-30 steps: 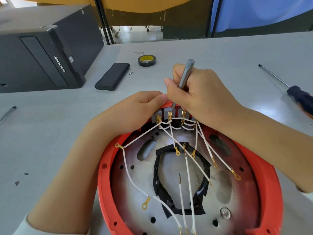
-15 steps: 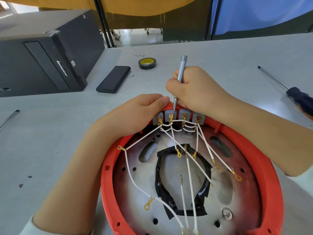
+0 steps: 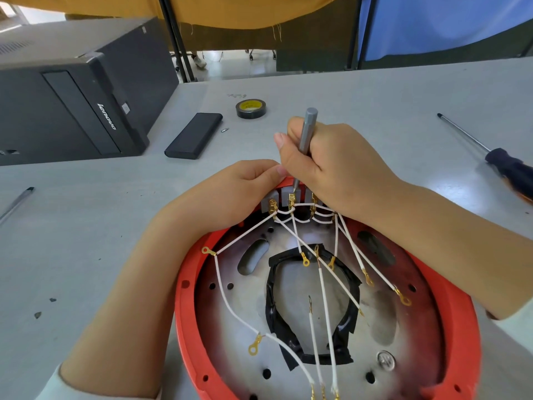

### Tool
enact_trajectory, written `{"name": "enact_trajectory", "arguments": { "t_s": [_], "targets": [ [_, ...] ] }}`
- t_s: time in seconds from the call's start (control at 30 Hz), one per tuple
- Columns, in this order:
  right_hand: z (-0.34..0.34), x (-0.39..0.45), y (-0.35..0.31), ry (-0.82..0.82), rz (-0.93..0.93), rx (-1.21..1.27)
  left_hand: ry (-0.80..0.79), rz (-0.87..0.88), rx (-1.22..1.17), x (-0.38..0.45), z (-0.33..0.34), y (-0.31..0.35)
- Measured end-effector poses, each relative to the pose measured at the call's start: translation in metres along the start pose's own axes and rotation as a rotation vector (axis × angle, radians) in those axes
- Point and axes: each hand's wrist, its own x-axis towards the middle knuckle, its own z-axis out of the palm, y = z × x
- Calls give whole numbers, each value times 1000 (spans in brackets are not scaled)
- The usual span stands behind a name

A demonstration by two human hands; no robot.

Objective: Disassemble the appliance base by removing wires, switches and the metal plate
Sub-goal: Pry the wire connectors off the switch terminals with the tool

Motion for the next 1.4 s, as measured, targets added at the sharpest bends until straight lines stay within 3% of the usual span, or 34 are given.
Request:
{"name": "enact_trajectory", "arguments": {
  "t_s": [0.77, 1.13, 1.4],
  "targets": [
    [2, -1, 0, 14, -7, 70, 9, 1, 11, 0, 0, 1],
    [7, 13, 6, -29, 269, 144, -3, -8, 15, 0, 0, 2],
    [7, 16, 6, -50, 324, 191, -5, -23, 30, 0, 0, 3]
  ]
}}
